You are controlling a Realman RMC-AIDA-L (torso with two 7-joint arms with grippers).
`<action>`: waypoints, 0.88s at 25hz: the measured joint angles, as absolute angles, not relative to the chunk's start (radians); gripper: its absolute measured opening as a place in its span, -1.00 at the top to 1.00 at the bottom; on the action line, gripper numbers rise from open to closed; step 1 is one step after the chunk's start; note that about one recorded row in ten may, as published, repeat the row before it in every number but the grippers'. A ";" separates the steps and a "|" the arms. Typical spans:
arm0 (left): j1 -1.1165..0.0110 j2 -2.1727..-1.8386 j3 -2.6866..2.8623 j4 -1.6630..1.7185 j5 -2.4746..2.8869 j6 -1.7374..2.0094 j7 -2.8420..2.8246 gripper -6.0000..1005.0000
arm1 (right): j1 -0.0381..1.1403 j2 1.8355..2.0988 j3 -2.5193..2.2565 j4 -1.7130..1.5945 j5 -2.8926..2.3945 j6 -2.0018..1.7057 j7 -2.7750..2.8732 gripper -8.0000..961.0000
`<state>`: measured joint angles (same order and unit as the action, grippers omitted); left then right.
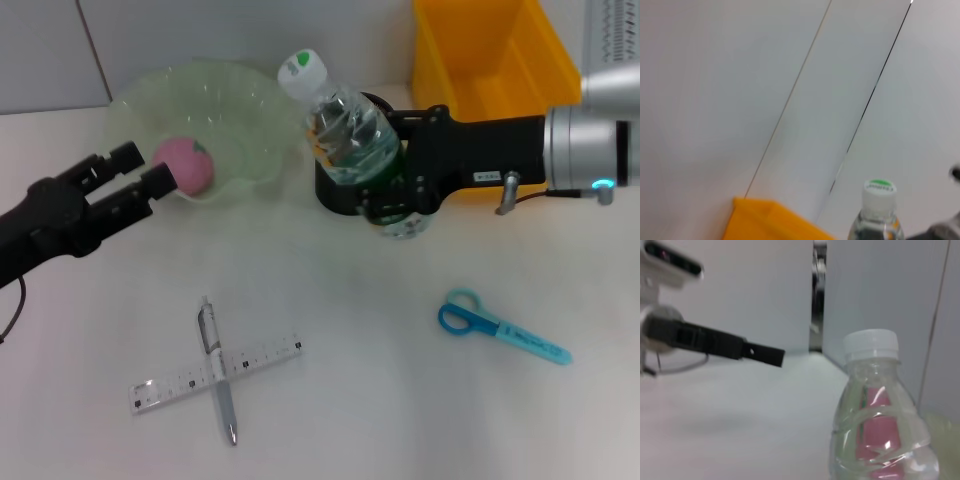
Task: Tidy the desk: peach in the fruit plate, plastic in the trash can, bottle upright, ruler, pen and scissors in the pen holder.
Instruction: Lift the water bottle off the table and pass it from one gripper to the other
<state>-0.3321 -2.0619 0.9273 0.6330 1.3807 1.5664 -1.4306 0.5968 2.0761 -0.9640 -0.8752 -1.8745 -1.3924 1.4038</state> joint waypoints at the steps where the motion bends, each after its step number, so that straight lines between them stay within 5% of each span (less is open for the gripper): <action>1: -0.336 -2.062 0.925 0.612 1.345 1.598 -1.405 -0.55 | 0.598 2.077 -0.969 -0.823 -1.824 -1.391 1.369 -0.63; 22: -0.437 -2.069 0.934 0.445 1.322 1.687 -1.249 -0.55 | 0.603 2.084 -1.054 -0.560 -1.610 -1.489 1.218 -0.64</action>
